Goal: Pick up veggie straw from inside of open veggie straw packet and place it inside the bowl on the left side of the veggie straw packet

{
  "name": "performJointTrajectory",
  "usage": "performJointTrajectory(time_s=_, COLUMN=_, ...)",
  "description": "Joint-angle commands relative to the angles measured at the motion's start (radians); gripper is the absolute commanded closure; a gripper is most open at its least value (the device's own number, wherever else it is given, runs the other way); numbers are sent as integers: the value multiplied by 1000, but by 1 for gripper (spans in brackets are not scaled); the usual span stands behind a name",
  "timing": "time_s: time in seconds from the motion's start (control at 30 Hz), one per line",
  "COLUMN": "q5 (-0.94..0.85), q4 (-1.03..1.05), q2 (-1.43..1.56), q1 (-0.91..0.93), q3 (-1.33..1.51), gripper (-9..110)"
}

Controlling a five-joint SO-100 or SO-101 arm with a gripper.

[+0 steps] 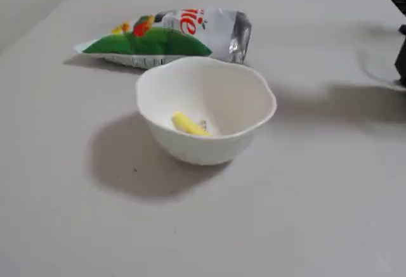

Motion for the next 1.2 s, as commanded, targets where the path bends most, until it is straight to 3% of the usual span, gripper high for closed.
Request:
performJointTrajectory(time_s=0.0, q5=14, q4=-69, q2=51, q1=-58, q3=204, gripper=101)
performJointTrajectory(time_s=0.1, q5=43, q4=-98, q2=51, q1=-78, q3=308, gripper=101)
performJointTrajectory(time_s=1.17, q5=55, q4=-97, q2=51, q1=-78, q3=308, gripper=101)
